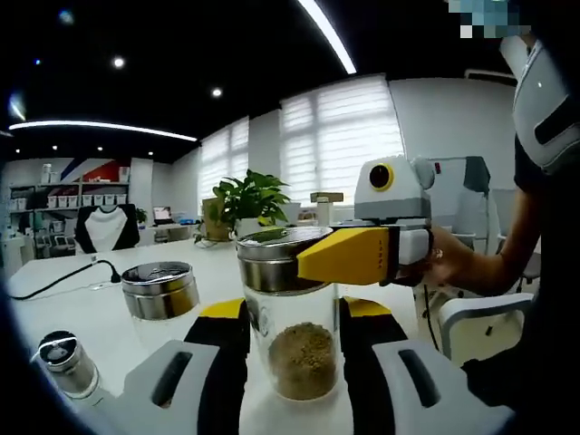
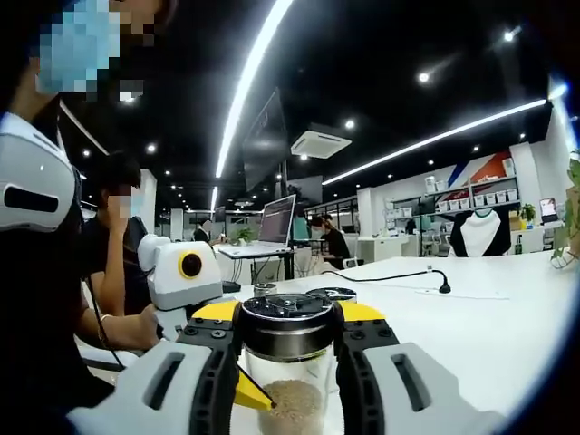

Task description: Rotate the seasoning bottle until the label or dispensing opening points toward the visible target arrow and the bottle remains upright within the marked orientation range

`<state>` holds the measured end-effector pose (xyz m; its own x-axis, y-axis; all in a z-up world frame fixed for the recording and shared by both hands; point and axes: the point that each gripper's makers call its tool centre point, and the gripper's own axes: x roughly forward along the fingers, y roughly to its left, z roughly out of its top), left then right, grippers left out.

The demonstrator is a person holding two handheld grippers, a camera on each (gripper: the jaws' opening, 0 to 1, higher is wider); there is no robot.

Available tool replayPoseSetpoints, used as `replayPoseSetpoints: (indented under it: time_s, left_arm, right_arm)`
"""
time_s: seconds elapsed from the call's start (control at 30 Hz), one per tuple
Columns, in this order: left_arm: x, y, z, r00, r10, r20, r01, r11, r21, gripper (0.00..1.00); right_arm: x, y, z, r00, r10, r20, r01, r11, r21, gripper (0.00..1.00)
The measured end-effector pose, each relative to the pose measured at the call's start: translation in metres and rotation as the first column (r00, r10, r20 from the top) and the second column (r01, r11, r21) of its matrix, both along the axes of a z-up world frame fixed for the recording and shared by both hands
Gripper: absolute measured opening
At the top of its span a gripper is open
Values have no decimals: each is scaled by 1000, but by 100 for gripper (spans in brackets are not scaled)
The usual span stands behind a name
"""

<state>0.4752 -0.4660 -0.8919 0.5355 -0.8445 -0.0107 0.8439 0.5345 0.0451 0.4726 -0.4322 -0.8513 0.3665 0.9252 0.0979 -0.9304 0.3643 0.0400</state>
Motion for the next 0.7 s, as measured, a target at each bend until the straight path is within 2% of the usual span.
replayPoseSetpoints:
  time_s: [0.3, 0.4, 0.43, 0.53, 0.7]
  left_arm:
    - [5, 5, -9, 995, 99, -12, -99, 995, -13, 41]
    - [7, 7, -11, 989, 148, -4, -148, 989, 2, 41]
    - [10, 9, -11, 982, 187, -6, -187, 982, 3, 40]
    - [11, 10, -13, 972, 236, -10, -236, 972, 16, 40]
    - [12, 11, -16, 968, 251, -10, -251, 968, 16, 40]
  right_arm:
    - [3, 1, -8, 998, -41, -36, 41, 999, -5, 38]
    - [3, 1, -9, 997, -75, -32, 74, 997, -18, 37]
    - [5, 1, -10, 994, -102, -27, 102, 995, -24, 37]
    - [7, 1, -13, 989, -149, -23, 147, 988, -46, 37]
    - [8, 0, -16, 975, -222, -13, 221, 973, -71, 37]
